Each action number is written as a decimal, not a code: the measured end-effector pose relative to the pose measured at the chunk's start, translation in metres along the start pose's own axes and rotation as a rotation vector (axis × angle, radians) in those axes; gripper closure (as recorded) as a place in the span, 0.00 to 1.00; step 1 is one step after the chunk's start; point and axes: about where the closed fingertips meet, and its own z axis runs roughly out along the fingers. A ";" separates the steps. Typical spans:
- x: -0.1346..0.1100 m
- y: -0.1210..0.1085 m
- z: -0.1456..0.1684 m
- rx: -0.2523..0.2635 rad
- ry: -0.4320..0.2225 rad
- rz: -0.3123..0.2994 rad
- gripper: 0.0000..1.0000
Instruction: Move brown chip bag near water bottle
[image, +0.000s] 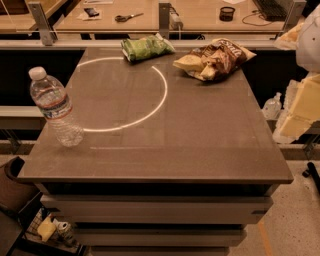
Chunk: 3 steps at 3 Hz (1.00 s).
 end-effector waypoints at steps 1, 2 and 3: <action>0.000 0.000 0.000 0.000 0.000 0.000 0.00; -0.016 -0.027 -0.002 0.067 -0.009 0.002 0.00; -0.033 -0.066 0.013 0.121 -0.073 0.007 0.00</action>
Offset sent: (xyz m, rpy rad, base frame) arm 0.0695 0.0169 0.0326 -0.0100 -0.1522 -0.0381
